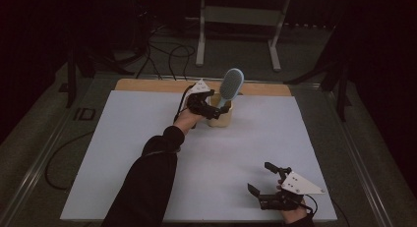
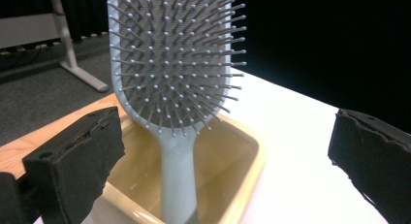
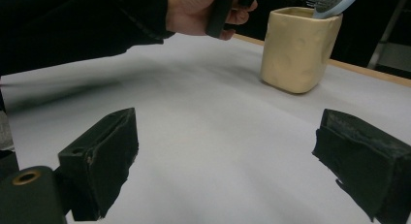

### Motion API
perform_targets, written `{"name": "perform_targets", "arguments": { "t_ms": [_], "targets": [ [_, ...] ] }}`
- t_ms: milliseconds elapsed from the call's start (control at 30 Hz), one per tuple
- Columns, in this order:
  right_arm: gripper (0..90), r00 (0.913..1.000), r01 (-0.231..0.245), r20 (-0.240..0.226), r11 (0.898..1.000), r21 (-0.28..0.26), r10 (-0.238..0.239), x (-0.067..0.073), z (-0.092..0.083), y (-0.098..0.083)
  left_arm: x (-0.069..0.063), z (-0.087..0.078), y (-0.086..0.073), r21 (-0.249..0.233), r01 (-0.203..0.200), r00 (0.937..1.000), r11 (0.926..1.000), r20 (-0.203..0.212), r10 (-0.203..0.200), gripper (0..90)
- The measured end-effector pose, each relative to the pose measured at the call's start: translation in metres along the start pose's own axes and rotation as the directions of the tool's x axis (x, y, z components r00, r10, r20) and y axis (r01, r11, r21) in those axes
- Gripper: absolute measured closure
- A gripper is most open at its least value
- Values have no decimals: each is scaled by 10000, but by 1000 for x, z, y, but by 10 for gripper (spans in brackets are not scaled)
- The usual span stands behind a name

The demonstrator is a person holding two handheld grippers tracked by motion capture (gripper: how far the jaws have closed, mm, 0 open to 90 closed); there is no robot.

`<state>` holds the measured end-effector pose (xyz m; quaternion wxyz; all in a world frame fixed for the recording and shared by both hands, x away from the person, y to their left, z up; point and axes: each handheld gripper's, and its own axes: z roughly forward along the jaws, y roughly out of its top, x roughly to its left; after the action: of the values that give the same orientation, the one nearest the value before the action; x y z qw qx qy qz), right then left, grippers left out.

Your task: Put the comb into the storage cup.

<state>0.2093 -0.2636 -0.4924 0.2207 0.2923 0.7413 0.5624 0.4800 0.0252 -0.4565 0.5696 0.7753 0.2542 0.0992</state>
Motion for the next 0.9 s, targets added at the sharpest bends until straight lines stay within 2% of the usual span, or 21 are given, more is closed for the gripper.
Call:
{"name": "perform_targets", "arguments": {
  "t_ms": [233, 567, 900],
  "targets": [
    [81, 10000, 7, 1, 10000, 55, -7, 0, 1, -1, 0, -10, 1, 335, -91, 9995, 9994, 302, 81, 0],
    [81, 10000, 35, -25, 9999, 110, -35, 1, 3, 0, -4, -31, 4, 445, -230, 9990, 9987, 390, 212, 0],
    [81, 10000, -23, -17, 9998, 179, 23, 2, 4, -1, -3, -59, -3, 628, -286, 9989, 9976, 383, 262, 0]
  ]
}}
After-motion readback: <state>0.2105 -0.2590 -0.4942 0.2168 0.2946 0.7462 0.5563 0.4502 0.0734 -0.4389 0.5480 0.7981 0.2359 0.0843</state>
